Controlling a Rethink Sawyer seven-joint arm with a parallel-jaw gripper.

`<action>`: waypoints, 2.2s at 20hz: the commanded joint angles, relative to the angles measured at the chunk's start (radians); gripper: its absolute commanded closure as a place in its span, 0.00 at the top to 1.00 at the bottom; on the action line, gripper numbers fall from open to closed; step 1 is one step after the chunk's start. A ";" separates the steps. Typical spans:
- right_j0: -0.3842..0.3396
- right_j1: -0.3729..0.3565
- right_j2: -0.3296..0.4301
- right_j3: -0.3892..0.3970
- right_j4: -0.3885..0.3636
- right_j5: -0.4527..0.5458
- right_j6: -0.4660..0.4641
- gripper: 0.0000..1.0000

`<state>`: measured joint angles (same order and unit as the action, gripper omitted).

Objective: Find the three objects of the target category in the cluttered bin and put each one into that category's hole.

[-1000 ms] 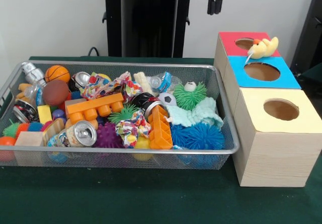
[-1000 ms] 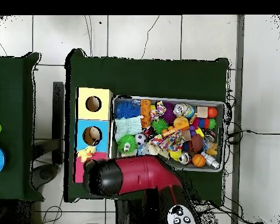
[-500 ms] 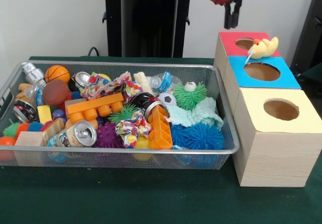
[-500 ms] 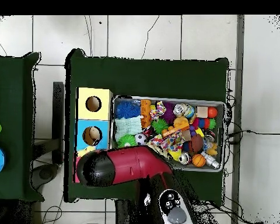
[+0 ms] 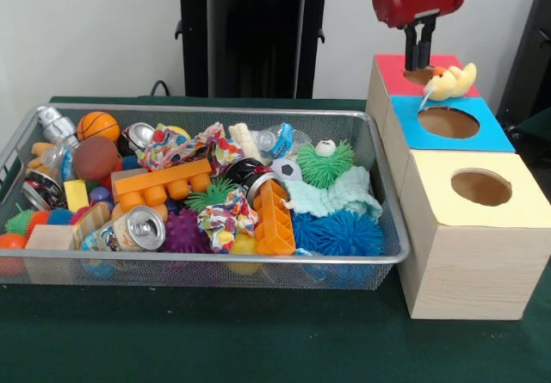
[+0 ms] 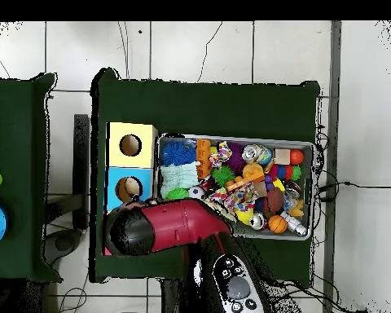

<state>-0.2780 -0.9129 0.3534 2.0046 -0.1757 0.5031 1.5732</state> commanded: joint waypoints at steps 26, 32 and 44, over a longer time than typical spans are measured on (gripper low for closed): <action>0.062 0.002 0.027 -0.121 0.096 -0.046 0.135 0.00; 0.058 0.014 0.020 -0.083 0.073 -0.109 0.128 0.00; 0.037 0.035 0.017 -0.050 0.043 -0.177 0.103 0.00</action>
<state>-0.2075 -0.9114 0.3553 1.9392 -0.1043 0.3785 1.5732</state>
